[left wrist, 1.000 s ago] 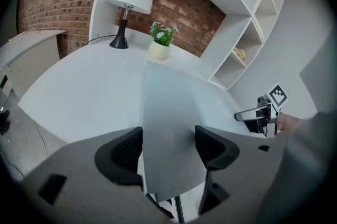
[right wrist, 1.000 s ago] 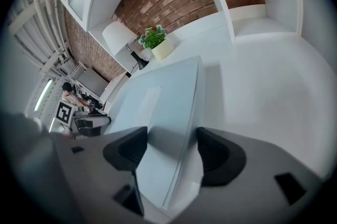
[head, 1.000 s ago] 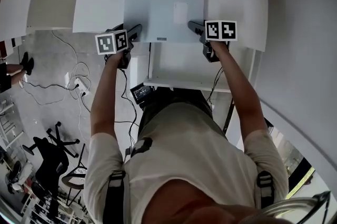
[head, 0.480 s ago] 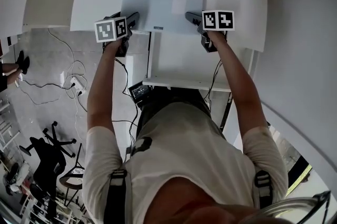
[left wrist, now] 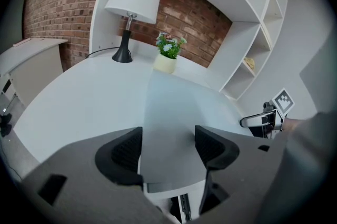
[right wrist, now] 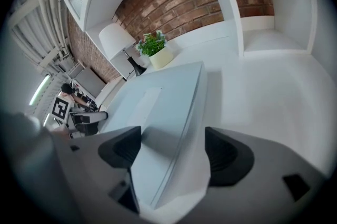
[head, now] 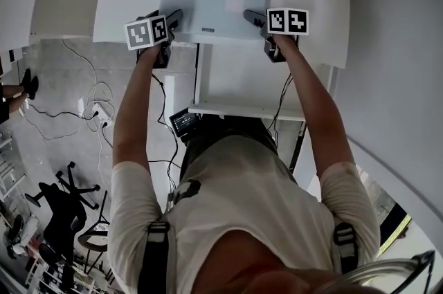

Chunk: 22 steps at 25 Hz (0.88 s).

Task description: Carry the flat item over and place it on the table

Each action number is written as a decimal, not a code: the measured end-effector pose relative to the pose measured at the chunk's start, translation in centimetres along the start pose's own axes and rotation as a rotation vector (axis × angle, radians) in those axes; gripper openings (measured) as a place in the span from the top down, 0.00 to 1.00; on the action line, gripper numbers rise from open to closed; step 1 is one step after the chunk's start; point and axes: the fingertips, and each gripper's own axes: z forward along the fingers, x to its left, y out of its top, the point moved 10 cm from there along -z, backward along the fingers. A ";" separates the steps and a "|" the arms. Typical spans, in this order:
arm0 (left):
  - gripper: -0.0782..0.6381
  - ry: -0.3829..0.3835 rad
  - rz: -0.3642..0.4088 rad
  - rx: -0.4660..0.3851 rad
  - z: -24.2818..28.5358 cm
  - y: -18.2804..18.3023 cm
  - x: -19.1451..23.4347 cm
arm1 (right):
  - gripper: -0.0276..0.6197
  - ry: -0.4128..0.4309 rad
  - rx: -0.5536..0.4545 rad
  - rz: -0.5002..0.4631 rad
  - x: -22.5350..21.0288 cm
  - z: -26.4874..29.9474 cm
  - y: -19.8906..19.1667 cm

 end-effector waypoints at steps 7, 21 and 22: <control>0.41 -0.083 -0.046 -0.122 -5.5 -1.0 -0.2 | 0.35 0.176 -0.183 0.147 1.3 -5.3 -1.6; 0.50 -0.266 -0.132 -0.218 -17.8 -12.0 -4.4 | 0.55 0.573 -0.325 0.271 13.0 -13.8 -11.9; 0.61 -0.270 -0.120 -0.234 -18.5 -12.1 -4.8 | 0.65 0.596 -0.318 0.270 14.0 -13.8 -12.6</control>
